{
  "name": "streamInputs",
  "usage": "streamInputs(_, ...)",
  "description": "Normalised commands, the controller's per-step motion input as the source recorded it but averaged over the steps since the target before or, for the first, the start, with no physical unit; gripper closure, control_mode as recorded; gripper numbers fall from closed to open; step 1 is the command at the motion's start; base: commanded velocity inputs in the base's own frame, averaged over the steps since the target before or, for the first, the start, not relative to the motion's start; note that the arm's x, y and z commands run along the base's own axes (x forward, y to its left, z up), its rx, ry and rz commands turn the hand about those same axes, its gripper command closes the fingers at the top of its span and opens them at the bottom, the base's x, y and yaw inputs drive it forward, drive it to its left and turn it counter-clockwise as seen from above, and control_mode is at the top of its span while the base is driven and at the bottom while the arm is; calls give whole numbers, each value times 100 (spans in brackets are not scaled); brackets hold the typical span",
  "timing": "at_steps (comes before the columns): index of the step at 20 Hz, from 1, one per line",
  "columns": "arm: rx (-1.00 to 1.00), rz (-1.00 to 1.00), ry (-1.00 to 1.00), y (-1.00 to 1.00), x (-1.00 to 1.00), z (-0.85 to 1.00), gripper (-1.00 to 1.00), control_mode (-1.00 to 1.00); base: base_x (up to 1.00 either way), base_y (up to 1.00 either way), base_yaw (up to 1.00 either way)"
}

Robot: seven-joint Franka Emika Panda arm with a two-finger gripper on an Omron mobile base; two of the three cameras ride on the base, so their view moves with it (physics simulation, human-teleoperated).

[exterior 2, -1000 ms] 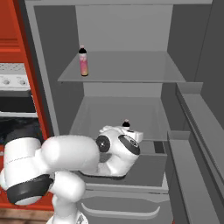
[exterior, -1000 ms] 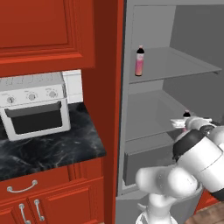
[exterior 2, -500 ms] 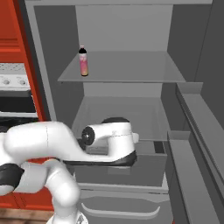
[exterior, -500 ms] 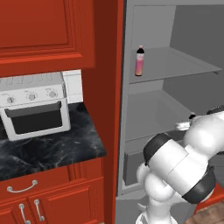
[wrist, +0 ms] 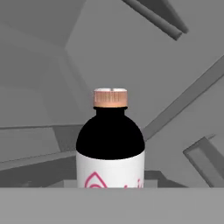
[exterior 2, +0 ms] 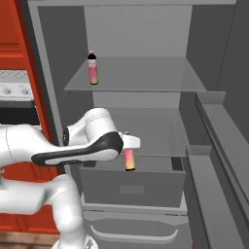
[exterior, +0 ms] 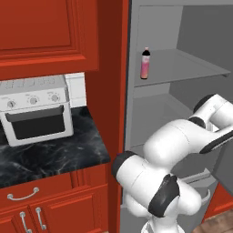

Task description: Open the fridge, grab two sodas, and place both sodas inside the bowl with ice on the dining counter.

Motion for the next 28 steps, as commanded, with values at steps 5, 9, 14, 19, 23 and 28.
streamInputs(5,7,0,24,0,-66,97,100,-100,0,0,0)
streamInputs(9,15,0,16,0,-70,86,100,-100,0,0,0)
streamInputs(14,14,0,7,5,-69,50,100,-100,0,0,0)
streamInputs(19,0,1,0,7,-20,0,100,-100,0,0,0)
streamInputs(23,-1,0,0,10,-10,0,100,-100,0,0,0)
streamInputs(28,-2,0,-2,13,-21,-6,100,100,-25,9,0)
